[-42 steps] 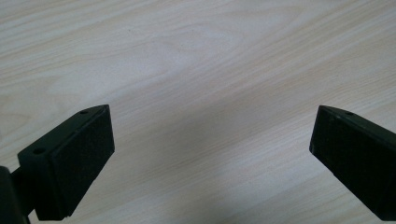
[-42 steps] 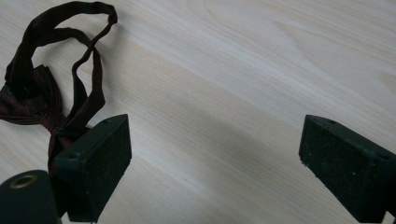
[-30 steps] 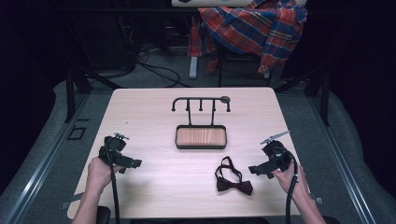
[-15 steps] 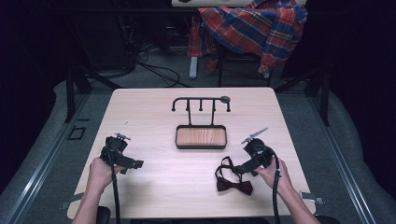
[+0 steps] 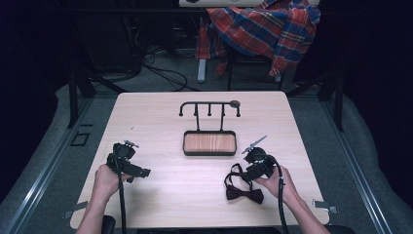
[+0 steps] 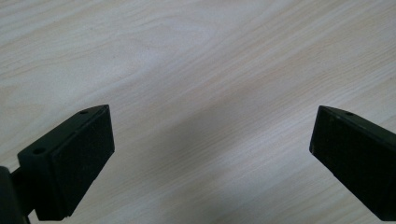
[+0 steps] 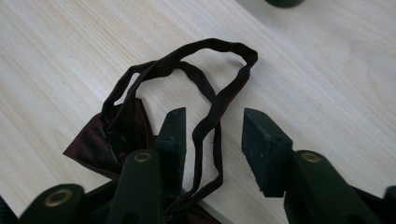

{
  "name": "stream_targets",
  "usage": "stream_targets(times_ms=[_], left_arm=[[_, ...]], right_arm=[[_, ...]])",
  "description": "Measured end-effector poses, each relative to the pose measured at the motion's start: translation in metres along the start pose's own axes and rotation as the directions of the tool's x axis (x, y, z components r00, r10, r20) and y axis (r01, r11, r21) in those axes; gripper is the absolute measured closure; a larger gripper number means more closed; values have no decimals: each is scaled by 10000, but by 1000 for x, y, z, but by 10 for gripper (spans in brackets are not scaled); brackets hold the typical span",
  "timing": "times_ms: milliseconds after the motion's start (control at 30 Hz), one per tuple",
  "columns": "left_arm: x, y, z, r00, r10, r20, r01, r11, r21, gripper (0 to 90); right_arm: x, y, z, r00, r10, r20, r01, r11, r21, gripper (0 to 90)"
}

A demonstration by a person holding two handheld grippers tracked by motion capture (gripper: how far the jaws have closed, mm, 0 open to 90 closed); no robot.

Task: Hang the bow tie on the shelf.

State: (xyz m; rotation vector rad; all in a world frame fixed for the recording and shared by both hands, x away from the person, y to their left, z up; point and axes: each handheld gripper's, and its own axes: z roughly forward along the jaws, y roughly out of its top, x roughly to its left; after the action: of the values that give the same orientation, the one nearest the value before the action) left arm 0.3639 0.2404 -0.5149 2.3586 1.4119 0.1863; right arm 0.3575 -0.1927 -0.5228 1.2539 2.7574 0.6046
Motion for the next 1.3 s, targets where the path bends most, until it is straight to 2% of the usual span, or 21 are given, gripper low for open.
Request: stream_targets(times_ms=[67,133,300,333,400,433,500,533,633,700,833,933,1033,1067,1200,1300], left_arm=[[0,0,0,10000,7,-2,-7,10000,1,1],[0,0,-1,10000,63,24,-63,10000,37,1],[-2,1,0,10000,96,20,-96,9999,56,1],[-2,1,0,9999,132,35,-132,9999,82,1],[-2,1,0,9999,150,52,-150,9998,89,1],[-2,1,0,9999,161,46,-161,9998,100,2],[-2,1,0,9998,191,18,-191,9997,128,3],[-3,1,0,9998,218,-9,-217,9997,129,3],[-3,1,1,9996,258,-74,-257,9995,186,3],[-3,1,1,9996,267,-99,-265,9995,187,3],[-3,1,1,9995,290,-120,-287,9994,218,3],[-4,1,1,9995,263,-168,-261,9996,133,3],[-3,1,0,9994,286,-184,-283,9994,181,3],[-3,0,1,9995,271,-189,-267,9994,214,3],[-4,1,2,9993,328,-168,-324,9992,237,3],[-6,2,2,9990,416,-147,-412,9987,292,3]], right_arm=[[1,0,3,10000,19,-24,-19,10000,15,631],[2,0,8,9996,-71,265,61,9993,378,665],[2,-1,12,9996,86,263,-95,9994,346,720],[2,-1,12,9992,-94,395,74,9988,482,744],[3,-1,13,9995,-48,315,33,9988,482,750],[6,-4,18,9988,276,393,-279,9996,66,751],[9,-4,21,9983,97,566,-112,9996,255,760],[8,-2,18,9965,-436,707,378,9959,819,781],[10,-2,18,9954,-513,806,450,9960,777,802],[10,-2,19,9929,-765,908,666,9919,1082,817],[11,-2,21,9917,-846,972,727,9901,1197,823],[12,-3,21,9881,-998,1168,835,9870,1371,869],[14,-3,22,9876,-1030,1183,861,9864,1400,873],[15,-3,23,9845,-1179,1301,977,9835,1522,875],[16,-4,24,9810,-1284,1453,1032,9802,1692,878],[17,-4,24,9807,-1275,1479,1026,9808,1656,886]])
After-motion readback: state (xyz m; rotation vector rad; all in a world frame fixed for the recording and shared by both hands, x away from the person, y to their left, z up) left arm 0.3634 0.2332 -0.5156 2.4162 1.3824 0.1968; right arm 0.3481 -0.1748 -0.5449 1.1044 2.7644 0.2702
